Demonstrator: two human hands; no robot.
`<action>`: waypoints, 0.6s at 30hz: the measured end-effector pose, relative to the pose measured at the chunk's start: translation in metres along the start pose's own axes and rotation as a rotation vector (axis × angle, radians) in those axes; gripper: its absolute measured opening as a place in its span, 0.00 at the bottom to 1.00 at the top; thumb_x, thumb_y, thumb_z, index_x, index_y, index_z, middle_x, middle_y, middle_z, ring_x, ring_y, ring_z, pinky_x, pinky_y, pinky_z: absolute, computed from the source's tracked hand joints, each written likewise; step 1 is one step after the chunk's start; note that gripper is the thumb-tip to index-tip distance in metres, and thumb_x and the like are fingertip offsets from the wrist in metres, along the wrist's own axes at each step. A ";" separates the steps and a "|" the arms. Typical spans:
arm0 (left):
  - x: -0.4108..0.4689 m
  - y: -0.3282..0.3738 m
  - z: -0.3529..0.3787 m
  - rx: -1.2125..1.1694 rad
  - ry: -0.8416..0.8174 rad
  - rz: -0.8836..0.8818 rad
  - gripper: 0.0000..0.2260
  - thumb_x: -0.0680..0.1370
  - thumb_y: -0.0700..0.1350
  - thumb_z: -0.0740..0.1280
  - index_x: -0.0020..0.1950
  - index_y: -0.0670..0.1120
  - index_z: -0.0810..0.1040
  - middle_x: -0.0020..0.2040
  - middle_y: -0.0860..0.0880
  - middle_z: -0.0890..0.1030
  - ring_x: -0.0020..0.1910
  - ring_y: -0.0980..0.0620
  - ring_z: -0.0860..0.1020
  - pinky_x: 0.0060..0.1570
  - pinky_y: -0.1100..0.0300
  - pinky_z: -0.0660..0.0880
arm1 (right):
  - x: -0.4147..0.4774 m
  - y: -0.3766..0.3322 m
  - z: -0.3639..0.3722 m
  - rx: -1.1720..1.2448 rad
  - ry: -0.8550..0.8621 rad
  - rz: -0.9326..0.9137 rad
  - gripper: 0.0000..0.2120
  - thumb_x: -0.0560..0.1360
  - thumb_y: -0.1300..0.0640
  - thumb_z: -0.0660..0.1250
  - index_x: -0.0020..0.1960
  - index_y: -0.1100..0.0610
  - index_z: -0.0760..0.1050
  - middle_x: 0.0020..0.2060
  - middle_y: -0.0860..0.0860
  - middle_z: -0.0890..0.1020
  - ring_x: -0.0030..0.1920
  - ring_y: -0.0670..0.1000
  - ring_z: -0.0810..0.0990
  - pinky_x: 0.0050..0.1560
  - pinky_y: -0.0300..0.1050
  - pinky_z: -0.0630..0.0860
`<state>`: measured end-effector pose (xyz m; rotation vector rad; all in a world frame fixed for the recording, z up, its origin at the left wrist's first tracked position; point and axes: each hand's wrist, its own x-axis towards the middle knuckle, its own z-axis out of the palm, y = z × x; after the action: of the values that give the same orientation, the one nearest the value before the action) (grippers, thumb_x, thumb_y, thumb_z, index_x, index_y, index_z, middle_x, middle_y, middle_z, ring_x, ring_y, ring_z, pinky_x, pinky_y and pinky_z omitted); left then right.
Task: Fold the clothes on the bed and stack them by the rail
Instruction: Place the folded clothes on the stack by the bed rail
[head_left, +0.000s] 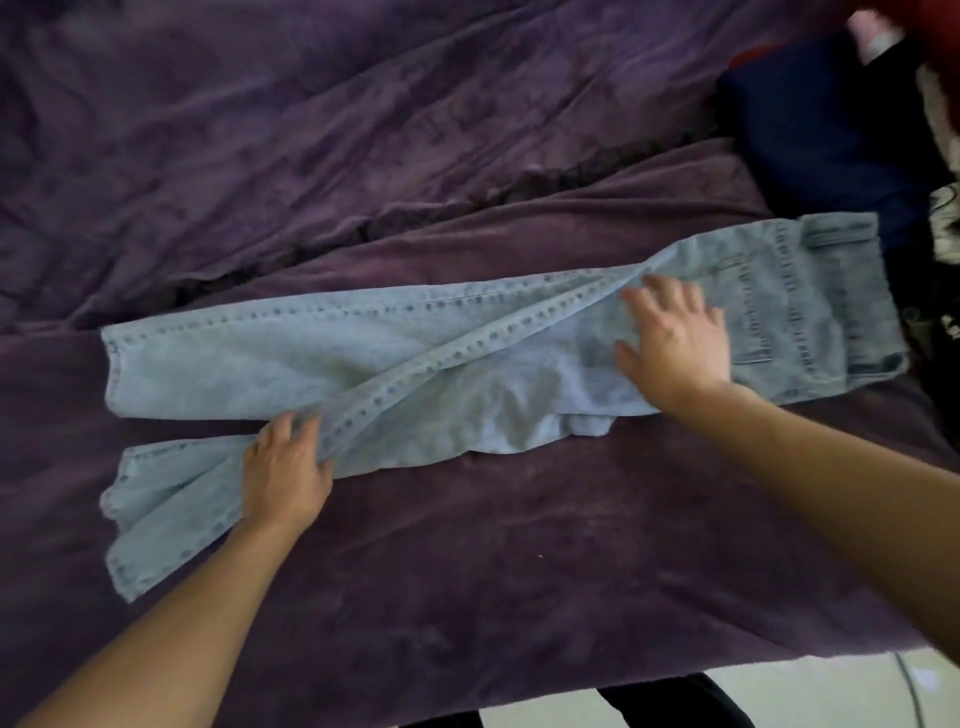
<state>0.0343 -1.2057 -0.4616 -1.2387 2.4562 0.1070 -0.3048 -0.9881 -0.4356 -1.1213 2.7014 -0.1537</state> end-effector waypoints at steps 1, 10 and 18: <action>0.001 -0.019 0.004 0.012 -0.004 -0.014 0.26 0.71 0.43 0.73 0.67 0.43 0.72 0.63 0.39 0.72 0.61 0.37 0.70 0.59 0.43 0.69 | 0.001 -0.032 0.009 0.025 -0.029 -0.050 0.26 0.72 0.52 0.67 0.69 0.52 0.68 0.69 0.55 0.68 0.68 0.60 0.65 0.62 0.57 0.66; -0.001 -0.181 0.043 0.021 0.138 0.108 0.21 0.66 0.41 0.75 0.58 0.42 0.78 0.58 0.39 0.77 0.53 0.37 0.76 0.50 0.41 0.72 | 0.008 -0.273 0.106 -0.050 -0.247 -0.474 0.27 0.74 0.50 0.68 0.71 0.50 0.66 0.73 0.52 0.63 0.73 0.54 0.58 0.64 0.53 0.63; -0.029 -0.238 0.073 0.034 -0.048 0.405 0.23 0.62 0.53 0.78 0.52 0.45 0.81 0.69 0.39 0.71 0.68 0.39 0.70 0.61 0.37 0.70 | -0.022 -0.293 0.124 -0.130 -0.242 -0.583 0.27 0.65 0.49 0.75 0.63 0.54 0.77 0.63 0.56 0.76 0.62 0.60 0.75 0.60 0.58 0.71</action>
<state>0.2591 -1.3111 -0.4938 -0.7006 2.6197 0.1997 -0.0592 -1.1814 -0.5007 -1.8084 2.1354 0.0680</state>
